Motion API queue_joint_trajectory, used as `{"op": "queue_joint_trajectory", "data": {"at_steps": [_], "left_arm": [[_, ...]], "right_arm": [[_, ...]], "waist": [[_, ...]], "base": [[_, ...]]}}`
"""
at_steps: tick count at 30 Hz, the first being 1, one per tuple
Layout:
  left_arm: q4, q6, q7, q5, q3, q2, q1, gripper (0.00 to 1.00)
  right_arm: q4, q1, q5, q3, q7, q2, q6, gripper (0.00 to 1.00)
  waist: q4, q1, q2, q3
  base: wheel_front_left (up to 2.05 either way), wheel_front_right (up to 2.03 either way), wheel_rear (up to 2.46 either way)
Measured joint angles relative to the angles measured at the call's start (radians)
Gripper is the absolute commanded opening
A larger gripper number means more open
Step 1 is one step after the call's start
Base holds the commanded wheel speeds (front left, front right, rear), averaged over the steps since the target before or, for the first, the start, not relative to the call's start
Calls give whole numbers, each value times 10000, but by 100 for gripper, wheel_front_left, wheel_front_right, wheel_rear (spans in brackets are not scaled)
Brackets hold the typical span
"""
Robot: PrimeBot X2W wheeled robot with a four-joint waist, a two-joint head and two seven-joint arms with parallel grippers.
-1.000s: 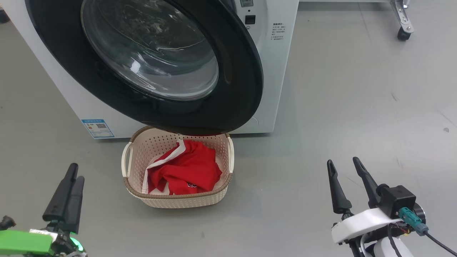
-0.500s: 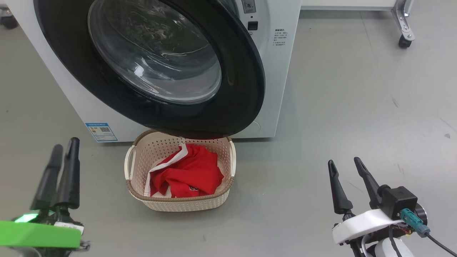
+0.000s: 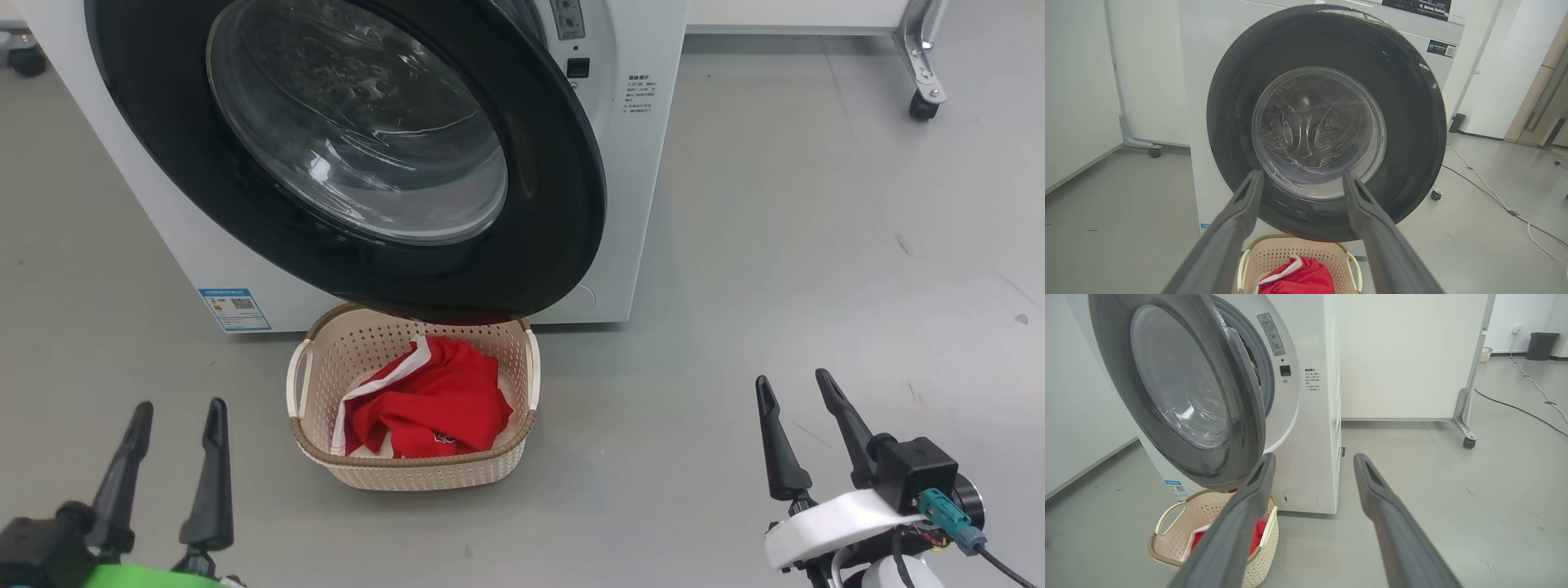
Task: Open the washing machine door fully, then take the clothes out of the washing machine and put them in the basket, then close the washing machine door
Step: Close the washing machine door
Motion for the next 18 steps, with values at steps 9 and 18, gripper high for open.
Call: {"op": "queue_joint_trajectory", "data": {"at_steps": [9, 18], "left_arm": [[1018, 702, -196, 1168, -771, -184, 683, 100], [1664, 1014, -502, 1423, -1135, -510, 875, 100]], "right_arm": [[127, 451, -90, -17, 0, 10, -12, 100], [251, 769, -104, -15, 0, 25, -27, 100]], "waist": [[45, 0, 0, -248], [95, 0, 0, -469]], "base": [[0, 0, 0], [0, 0, 0]]}}
